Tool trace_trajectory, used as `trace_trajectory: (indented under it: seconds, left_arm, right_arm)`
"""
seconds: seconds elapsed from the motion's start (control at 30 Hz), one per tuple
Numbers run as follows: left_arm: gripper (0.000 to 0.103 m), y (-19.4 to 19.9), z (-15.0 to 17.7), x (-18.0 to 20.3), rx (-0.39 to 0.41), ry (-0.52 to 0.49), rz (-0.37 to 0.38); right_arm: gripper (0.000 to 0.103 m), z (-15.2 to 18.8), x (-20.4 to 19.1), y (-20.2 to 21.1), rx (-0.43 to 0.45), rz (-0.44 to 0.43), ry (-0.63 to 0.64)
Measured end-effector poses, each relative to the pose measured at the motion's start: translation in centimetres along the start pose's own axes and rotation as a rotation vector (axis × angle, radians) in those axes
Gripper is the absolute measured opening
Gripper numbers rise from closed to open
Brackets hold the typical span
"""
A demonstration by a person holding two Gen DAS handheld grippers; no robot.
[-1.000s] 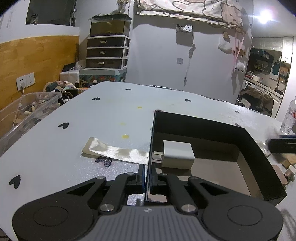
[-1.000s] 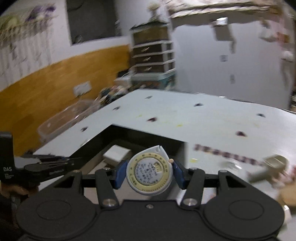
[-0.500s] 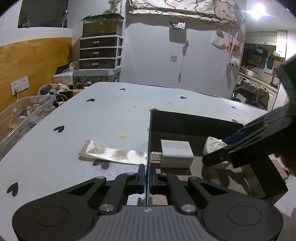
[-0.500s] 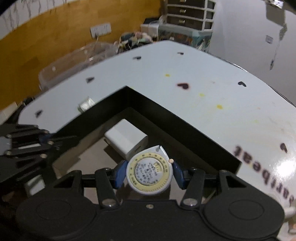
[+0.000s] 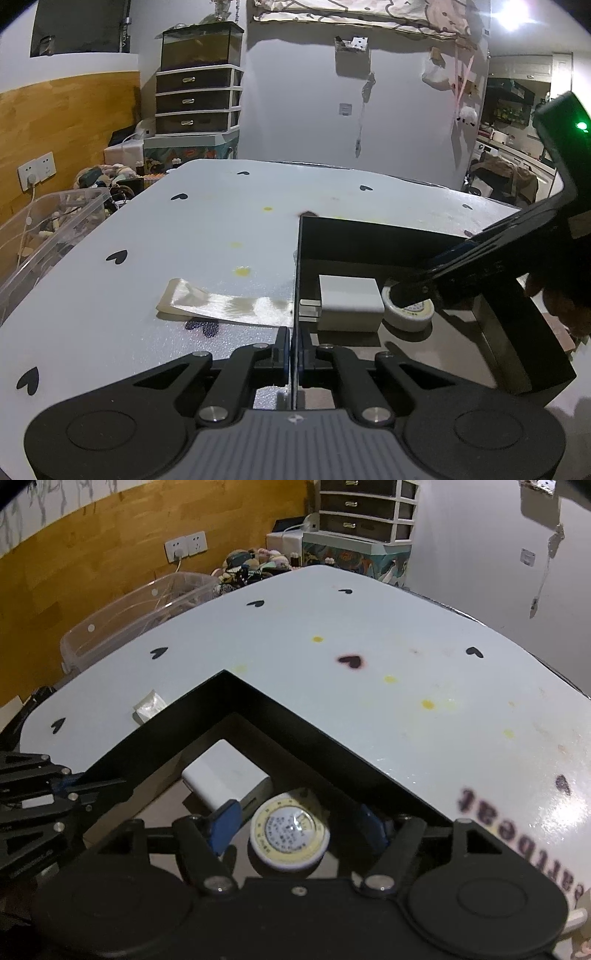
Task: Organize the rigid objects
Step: 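Lower the tape measure into the box beside the charger and release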
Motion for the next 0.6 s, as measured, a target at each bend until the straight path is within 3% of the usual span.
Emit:
trace_trajectory:
  seconds: [0.6]
  left_arm:
    - [0.003,0.2,-0.4,0.3,-0.002,0.026,-0.038]
  right_arm:
    - [0.073,1.7,1.6,5.0,0.105,-0.066,-0.08]
Point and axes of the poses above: each gripper's, at about its wrist camera, not at the fingertips, and y roughly against the way its jaws point, x to its right, z to its underside, the point moved 4 cm from there along -y, roughly the way its jaws point, and after that the axes turned 13 degrees about z, right-handed, at the moved point
